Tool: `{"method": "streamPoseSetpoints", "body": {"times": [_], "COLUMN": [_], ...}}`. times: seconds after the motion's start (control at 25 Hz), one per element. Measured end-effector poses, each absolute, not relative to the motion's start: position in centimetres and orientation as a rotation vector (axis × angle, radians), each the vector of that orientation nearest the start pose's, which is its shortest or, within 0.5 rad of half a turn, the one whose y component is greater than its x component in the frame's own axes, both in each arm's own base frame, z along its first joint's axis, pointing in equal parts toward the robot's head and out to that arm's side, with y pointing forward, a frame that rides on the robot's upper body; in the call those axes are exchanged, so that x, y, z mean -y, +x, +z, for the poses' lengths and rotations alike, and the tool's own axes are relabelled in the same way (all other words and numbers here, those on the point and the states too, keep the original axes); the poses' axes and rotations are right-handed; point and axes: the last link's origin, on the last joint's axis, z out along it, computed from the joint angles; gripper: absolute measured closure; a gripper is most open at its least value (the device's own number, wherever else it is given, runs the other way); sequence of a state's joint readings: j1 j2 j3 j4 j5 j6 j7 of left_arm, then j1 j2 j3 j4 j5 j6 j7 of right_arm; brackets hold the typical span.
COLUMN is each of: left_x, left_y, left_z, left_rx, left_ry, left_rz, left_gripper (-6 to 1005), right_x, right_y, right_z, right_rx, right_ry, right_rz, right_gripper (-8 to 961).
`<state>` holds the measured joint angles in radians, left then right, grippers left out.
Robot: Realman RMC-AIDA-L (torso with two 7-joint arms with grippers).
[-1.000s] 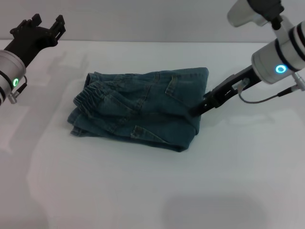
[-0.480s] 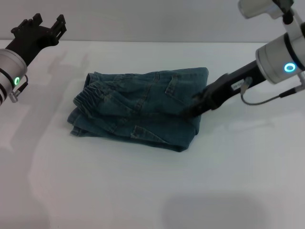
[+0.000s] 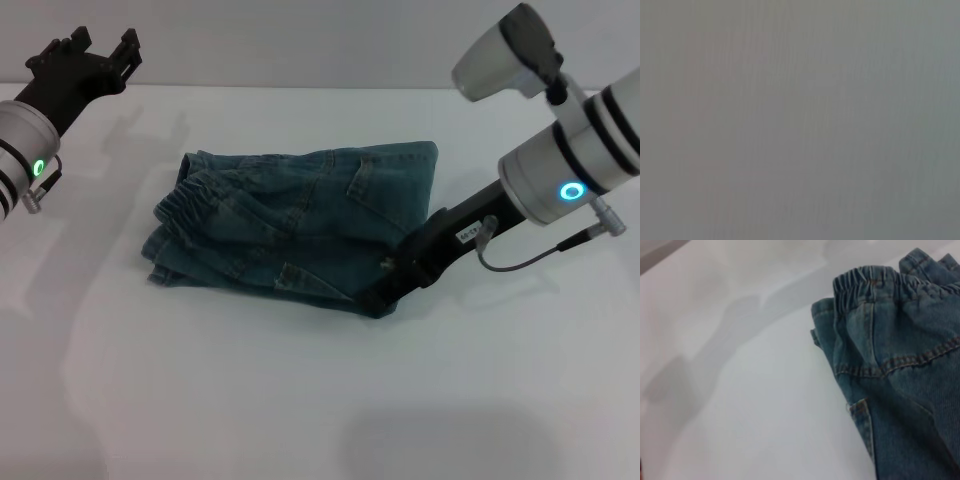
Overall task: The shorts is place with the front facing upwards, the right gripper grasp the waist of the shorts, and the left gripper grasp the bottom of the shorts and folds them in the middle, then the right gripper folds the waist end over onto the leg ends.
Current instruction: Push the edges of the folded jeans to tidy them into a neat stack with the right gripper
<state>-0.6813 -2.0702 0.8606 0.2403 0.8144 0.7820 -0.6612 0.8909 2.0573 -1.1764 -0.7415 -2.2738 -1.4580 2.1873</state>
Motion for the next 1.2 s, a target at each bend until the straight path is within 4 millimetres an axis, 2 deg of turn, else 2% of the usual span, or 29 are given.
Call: {"method": "streamPoseSetpoints", "body": {"times": [0.6,0.88,1.04,1.2], "left_x": [-43.1,-43.1,-43.2,-43.3], "left_y": [-28.6,-28.6,-28.7,-28.9], "left_z": [1.1,1.1,1.4,1.9], "left_rx": [0.72,0.72,0.728,0.738], "left_ry": [-1.745,-1.745,-1.724,-1.698], "left_rz": [-0.706,-0.706,-0.718,-0.731], "left_gripper": [351,351,351,351], "right_x": [-40.1,-40.2,-39.7,-38.8], "right_y": [16.9,16.7,16.0,15.6], "right_z": [-5.1,-4.8,-3.5,-1.2], "right_rx": [-0.891,-0.883,-0.83,-0.706], "right_ry": [-2.831,-2.832,-2.852,-2.851], "right_rz": [-0.152,-0.135,-0.083,0.162], "right_gripper": [201,201,201,201]}}
